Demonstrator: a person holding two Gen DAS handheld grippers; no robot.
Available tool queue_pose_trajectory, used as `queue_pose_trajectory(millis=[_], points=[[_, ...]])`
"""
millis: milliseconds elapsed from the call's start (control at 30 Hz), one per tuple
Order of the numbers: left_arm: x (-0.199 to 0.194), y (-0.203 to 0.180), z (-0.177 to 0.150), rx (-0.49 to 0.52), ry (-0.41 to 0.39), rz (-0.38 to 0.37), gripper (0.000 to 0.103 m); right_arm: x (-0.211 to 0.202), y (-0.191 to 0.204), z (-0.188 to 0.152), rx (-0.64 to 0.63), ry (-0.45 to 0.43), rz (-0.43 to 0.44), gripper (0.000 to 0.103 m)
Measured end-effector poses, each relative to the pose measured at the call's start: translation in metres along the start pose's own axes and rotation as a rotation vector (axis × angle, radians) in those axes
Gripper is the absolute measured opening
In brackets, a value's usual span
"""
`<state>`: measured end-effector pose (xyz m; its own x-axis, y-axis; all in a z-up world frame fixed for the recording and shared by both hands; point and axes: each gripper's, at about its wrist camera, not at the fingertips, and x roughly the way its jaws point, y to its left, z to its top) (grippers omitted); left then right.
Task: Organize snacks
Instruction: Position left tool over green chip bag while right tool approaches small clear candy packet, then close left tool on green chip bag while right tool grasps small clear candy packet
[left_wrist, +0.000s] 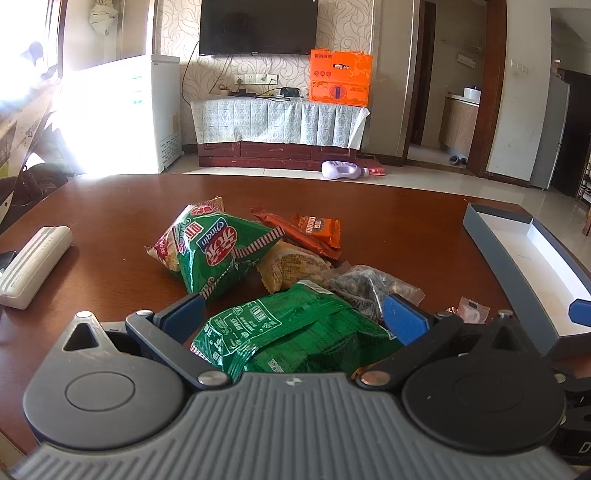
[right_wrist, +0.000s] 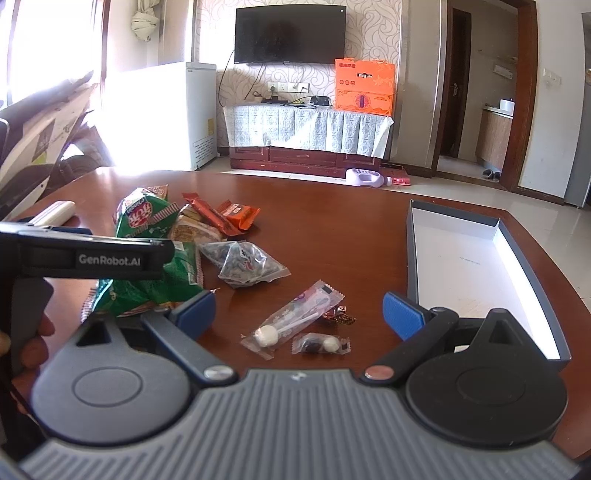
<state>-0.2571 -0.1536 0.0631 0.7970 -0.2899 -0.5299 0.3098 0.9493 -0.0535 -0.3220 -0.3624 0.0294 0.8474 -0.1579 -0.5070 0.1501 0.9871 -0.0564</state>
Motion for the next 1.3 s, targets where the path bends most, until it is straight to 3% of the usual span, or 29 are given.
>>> queue_pose_trajectory(millis=[200,267,333,400,500,567,600,633,733,967,1200,1233,1267,1300], points=[[0.004,-0.001,0.000,0.008,0.006,0.012,0.103,0.002,0.000,-0.001,-0.004,0.010,0.005,0.099],[0.002,0.001,0.000,0.010,-0.012,0.004,0.097,0.002,0.000,0.000,-0.006,0.009,0.003,0.099],[0.003,-0.001,-0.001,0.039,-0.002,0.004,0.038,0.003,0.000,0.000,-0.002,0.011,0.005,0.099],[0.011,0.001,-0.003,0.029,0.051,-0.009,0.038,0.004,-0.001,0.000,0.000,0.016,0.001,0.099],[0.007,0.004,-0.002,0.034,0.016,0.003,0.040,0.008,-0.002,-0.001,-0.008,0.042,0.000,0.099],[0.009,0.004,-0.003,0.039,0.028,0.014,0.067,0.013,-0.002,-0.003,-0.017,0.066,-0.002,0.099],[0.009,0.005,-0.003,0.034,0.033,0.017,0.095,0.016,-0.003,-0.004,-0.020,0.077,-0.003,0.099],[0.008,0.007,-0.003,0.029,0.024,0.020,0.101,0.019,-0.004,-0.004,-0.026,0.088,-0.005,0.099],[0.002,0.009,-0.003,0.035,-0.023,0.004,0.101,0.032,-0.005,-0.008,-0.037,0.138,-0.007,0.099],[0.007,0.010,-0.003,0.050,0.007,-0.003,0.101,0.057,0.000,-0.019,-0.100,0.236,-0.016,0.099],[0.010,0.004,-0.004,0.066,0.025,-0.016,0.101,0.072,-0.001,-0.018,-0.119,0.224,0.019,0.098],[0.011,0.003,-0.004,0.073,0.027,-0.019,0.101,0.072,-0.002,-0.018,-0.117,0.221,0.022,0.093],[0.011,0.002,-0.004,0.079,0.028,-0.021,0.101,0.071,-0.002,-0.016,-0.111,0.212,0.029,0.064],[0.012,0.001,-0.004,0.083,0.030,-0.023,0.101,0.069,-0.002,-0.014,-0.115,0.206,0.029,0.024]])
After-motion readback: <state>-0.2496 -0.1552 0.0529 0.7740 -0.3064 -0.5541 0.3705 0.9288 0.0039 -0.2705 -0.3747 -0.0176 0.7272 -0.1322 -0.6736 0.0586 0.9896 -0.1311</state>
